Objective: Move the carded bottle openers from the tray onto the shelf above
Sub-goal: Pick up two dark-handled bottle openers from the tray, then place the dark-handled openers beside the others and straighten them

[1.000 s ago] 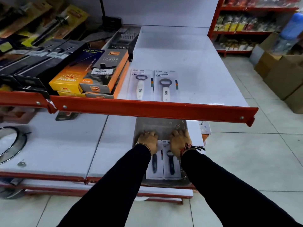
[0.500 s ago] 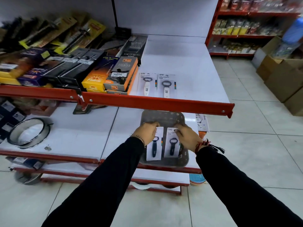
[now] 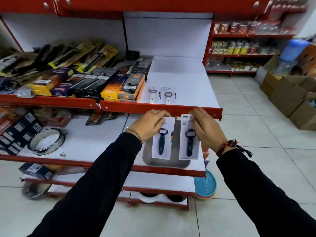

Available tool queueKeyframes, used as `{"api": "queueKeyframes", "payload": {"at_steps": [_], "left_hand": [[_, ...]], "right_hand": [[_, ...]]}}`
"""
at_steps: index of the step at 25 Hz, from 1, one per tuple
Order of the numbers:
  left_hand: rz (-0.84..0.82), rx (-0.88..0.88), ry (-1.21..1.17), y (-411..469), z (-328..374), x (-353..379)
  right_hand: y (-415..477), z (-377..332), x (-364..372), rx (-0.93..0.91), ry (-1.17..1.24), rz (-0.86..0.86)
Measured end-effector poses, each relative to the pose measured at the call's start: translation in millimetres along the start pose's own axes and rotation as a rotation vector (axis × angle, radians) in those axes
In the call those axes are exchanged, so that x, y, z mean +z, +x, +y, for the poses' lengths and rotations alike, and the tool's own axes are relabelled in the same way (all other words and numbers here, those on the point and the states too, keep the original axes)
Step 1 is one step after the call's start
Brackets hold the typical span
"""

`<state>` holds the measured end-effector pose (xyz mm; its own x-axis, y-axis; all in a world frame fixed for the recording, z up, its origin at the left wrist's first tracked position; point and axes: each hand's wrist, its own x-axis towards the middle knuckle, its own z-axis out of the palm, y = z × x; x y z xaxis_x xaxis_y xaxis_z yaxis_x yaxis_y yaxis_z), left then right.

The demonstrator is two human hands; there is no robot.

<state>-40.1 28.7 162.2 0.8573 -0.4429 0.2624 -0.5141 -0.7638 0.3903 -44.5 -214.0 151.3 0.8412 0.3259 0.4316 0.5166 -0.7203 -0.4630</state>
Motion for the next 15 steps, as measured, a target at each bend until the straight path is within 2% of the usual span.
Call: {"api": "queueKeyframes", "payload": {"at_steps": [5, 8, 12, 15], "left_hand": [[0.149, 0.112, 0.037, 49, 35, -54], [0.171, 0.135, 0.012, 97, 47, -82], [0.117, -0.009, -0.040, 177, 47, -97], [-0.005, -0.159, -0.087, 227, 33, -83]], "right_hand": [[43, -5, -68, -0.032, 0.045, 0.176], [79, 6, -102, -0.027, 0.045, 0.225], [134, 33, -122, 0.054, 0.025, 0.219], [173, 65, -113, 0.099, 0.018, 0.159]]}}
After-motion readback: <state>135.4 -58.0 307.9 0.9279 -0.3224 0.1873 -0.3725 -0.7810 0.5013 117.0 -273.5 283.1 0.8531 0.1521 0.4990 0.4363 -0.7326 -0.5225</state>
